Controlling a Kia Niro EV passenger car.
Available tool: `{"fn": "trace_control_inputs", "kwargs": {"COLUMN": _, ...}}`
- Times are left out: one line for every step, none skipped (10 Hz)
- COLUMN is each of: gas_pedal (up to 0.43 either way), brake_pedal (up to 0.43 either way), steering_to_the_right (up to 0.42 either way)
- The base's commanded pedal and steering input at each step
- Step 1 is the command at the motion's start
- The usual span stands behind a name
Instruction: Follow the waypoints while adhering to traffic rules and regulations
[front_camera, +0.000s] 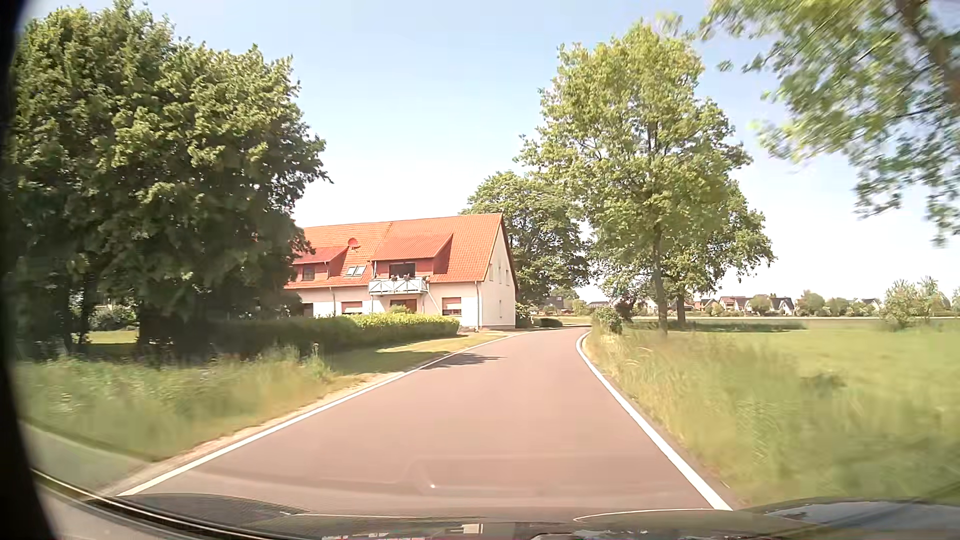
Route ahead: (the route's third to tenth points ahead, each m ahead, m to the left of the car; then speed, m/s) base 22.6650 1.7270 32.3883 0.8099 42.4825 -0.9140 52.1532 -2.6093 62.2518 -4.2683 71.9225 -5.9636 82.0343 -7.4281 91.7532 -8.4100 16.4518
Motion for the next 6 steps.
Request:
{"fn": "trace_control_inputs", "kwargs": {"gas_pedal": 0.311, "brake_pedal": 0.0, "steering_to_the_right": 0.019}}
{"fn": "trace_control_inputs", "kwargs": {"gas_pedal": 0.311, "brake_pedal": 0.0, "steering_to_the_right": 0.019}}
{"fn": "trace_control_inputs", "kwargs": {"gas_pedal": 0.311, "brake_pedal": 0.0, "steering_to_the_right": 0.019}}
{"fn": "trace_control_inputs", "kwargs": {"gas_pedal": 0.311, "brake_pedal": 0.0, "steering_to_the_right": 0.019}}
{"fn": "trace_control_inputs", "kwargs": {"gas_pedal": 0.311, "brake_pedal": 0.0, "steering_to_the_right": 0.019}}
{"fn": "trace_control_inputs", "kwargs": {"gas_pedal": 0.311, "brake_pedal": 0.0, "steering_to_the_right": 0.019}}
